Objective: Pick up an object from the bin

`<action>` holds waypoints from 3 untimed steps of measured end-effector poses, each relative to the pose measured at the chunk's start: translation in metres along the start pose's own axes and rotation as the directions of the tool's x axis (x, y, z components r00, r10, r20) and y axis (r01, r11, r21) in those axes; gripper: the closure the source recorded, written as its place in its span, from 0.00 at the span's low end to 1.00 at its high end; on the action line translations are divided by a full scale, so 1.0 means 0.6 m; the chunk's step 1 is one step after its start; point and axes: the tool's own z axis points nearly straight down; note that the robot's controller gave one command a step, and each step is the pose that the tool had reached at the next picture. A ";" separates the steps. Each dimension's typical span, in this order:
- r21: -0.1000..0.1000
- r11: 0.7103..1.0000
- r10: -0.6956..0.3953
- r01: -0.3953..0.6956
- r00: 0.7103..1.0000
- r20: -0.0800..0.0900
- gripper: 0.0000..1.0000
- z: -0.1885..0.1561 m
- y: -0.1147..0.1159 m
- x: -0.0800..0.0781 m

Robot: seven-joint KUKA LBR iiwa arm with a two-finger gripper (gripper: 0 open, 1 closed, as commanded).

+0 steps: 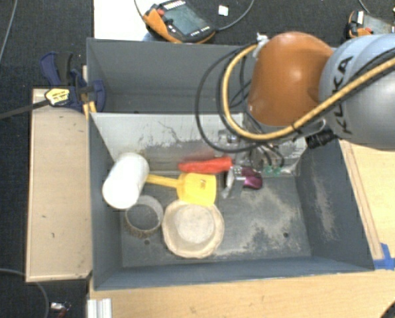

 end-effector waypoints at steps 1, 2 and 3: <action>-0.001 1.000 0.004 -0.004 1.000 0.008 0.00 -0.008 -0.001 -0.002; 0.001 0.967 -0.255 0.255 0.967 0.009 0.00 0.175 0.101 0.052; 0.006 0.855 -0.519 0.519 0.855 0.017 0.00 0.097 0.122 0.132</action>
Offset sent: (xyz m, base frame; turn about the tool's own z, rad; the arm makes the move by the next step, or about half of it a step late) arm -0.0468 0.0841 -0.1498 -0.3615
